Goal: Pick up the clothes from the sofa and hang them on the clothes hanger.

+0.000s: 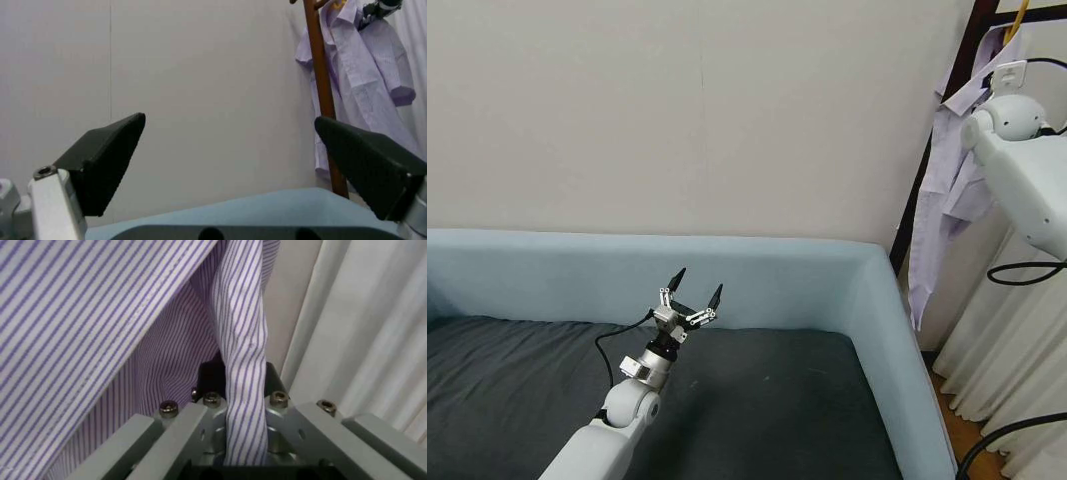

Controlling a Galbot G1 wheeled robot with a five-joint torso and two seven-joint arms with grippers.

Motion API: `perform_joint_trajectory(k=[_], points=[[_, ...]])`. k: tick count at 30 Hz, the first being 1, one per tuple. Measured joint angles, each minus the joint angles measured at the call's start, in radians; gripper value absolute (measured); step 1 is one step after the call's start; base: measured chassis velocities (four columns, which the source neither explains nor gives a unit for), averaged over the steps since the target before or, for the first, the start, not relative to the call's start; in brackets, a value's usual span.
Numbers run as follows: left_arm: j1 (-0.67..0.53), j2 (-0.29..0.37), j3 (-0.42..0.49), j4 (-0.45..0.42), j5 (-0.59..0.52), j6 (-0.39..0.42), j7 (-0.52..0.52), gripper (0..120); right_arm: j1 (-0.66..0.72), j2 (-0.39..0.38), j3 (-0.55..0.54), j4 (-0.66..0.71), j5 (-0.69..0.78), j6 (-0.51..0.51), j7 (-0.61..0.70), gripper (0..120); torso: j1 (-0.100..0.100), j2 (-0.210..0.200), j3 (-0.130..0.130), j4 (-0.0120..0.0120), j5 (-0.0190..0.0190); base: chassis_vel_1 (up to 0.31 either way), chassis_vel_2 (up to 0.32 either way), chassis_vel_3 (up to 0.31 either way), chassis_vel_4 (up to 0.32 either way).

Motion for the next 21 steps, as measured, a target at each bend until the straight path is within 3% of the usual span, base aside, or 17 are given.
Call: perform_joint_trajectory(k=[21], points=[[0.020,-0.001,-0.021,-0.013,0.005,-0.006,-0.002,100,0.053,-0.014,-0.051,-0.015,0.076,-0.151,-0.095,1,0.000,0.000,0.000,-0.0001,0.0003,0.000,0.000,0.000,0.000]])
